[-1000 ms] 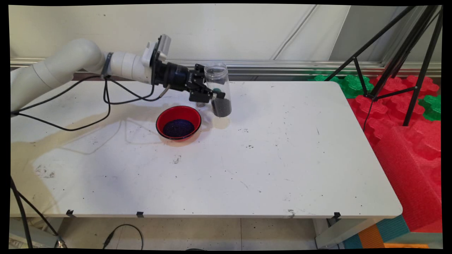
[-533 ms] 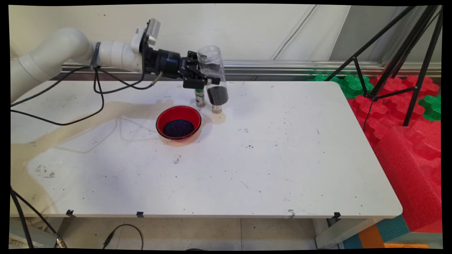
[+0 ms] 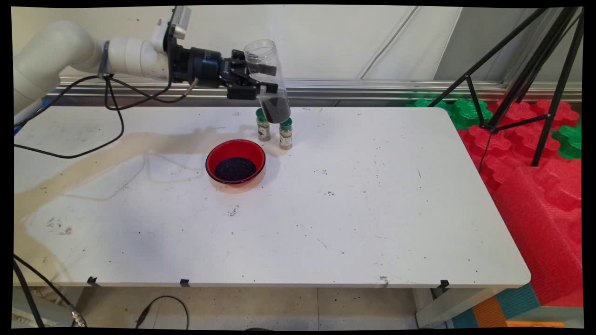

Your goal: Pour the black seasoning powder in the red bowl

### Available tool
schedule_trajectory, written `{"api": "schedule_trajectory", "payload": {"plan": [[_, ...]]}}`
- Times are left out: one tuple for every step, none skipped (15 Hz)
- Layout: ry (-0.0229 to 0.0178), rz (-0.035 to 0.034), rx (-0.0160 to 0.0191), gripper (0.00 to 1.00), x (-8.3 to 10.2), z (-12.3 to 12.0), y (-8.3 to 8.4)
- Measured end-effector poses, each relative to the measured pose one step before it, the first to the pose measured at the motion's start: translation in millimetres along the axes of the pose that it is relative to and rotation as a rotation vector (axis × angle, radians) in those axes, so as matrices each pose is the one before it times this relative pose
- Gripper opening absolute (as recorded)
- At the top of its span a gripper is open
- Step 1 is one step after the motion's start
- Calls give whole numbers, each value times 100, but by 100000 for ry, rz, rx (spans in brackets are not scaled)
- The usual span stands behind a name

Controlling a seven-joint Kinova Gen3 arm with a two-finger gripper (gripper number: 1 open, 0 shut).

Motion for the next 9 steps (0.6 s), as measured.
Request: {"api": "schedule_trajectory", "payload": {"plan": [[-188, 422, 849, 0, 172, -497, -65], [-263, 416, 910, 0, 139, -487, -82], [-274, 421, 861, 0, 89, -436, -81], [-366, 526, 968, 0, 68, -490, -115], [-419, 535, 964, 0, 34, -486, -116], [-378, 466, 876, 0, 2, -421, -114], [-561, 510, 1043, 0, -44, -488, -142], [-602, 461, 1038, 0, -74, -471, -149], [-540, 356, 923, 0, -92, -408, -139]]}}
